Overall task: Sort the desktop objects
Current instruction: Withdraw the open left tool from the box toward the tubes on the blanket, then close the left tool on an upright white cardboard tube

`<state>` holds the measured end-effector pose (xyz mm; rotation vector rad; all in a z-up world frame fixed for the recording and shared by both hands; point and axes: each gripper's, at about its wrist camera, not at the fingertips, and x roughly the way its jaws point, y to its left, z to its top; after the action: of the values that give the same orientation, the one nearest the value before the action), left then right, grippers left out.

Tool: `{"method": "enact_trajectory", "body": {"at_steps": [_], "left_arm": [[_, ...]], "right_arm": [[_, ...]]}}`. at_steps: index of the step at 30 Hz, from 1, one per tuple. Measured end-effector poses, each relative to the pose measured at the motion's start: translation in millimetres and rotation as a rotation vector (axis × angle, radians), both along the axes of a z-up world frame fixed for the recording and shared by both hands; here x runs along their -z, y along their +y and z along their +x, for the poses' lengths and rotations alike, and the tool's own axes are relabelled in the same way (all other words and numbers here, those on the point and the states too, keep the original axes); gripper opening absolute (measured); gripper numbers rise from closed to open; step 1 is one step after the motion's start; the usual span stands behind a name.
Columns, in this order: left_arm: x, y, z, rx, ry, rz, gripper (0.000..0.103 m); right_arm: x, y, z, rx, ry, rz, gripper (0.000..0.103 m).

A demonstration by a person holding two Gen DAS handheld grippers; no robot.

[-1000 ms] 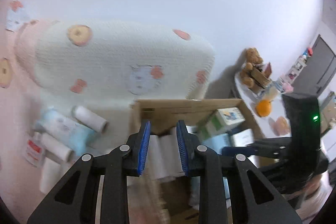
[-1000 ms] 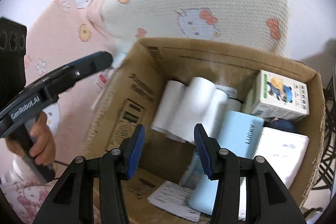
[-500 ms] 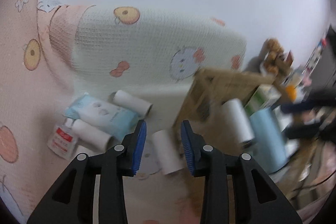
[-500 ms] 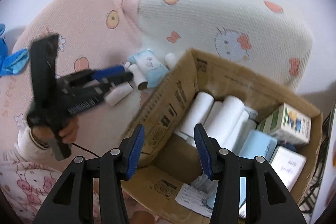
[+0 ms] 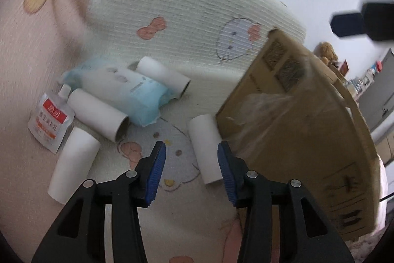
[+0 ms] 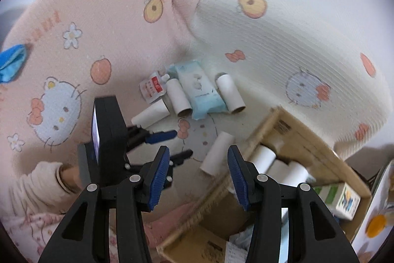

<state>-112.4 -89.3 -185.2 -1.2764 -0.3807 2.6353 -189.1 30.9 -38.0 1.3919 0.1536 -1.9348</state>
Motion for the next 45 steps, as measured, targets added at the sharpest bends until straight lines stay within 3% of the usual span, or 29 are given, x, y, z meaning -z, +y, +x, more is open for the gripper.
{"method": "enact_trajectory", "body": {"at_steps": [3,10,19,26,29,31,36,45], "left_arm": [[8.3,-8.8,1.0,-0.012,0.004,0.036,0.048],[31.2,-35.3,-6.9,-0.039,-0.069,0.194,0.049],[74.6,-47.4,-14.5,-0.089,-0.137,0.473,0.054],[100.5,-29.9,-22.8,-0.052,-0.215,0.554,0.054],[113.6,-24.8,-27.9,-0.042,-0.283,0.635,0.055],[117.5,-25.9,-29.3,-0.061,-0.29,0.661,0.055],[127.4,-37.5,-25.5,-0.166,-0.28,0.812,0.055],[124.4,-26.8,-29.1,-0.136,-0.303,0.781,0.056]], "right_arm": [[4.6,-19.5,-13.7,-0.015,-0.019,0.041,0.046],[33.1,-57.6,-40.1,-0.047,-0.193,0.073,0.046],[77.9,-111.6,-52.8,-0.101,-0.241,0.291,0.046],[122.7,-126.9,-65.3,-0.096,-0.342,0.389,0.046],[143.3,-127.1,-73.6,-0.056,-0.417,0.41,0.046],[152.6,-127.6,-78.7,-0.039,-0.431,0.436,0.046],[162.1,-126.6,-93.3,0.012,-0.436,0.434,0.046],[187.2,-127.7,-104.7,0.05,-0.473,0.494,0.046]]}}
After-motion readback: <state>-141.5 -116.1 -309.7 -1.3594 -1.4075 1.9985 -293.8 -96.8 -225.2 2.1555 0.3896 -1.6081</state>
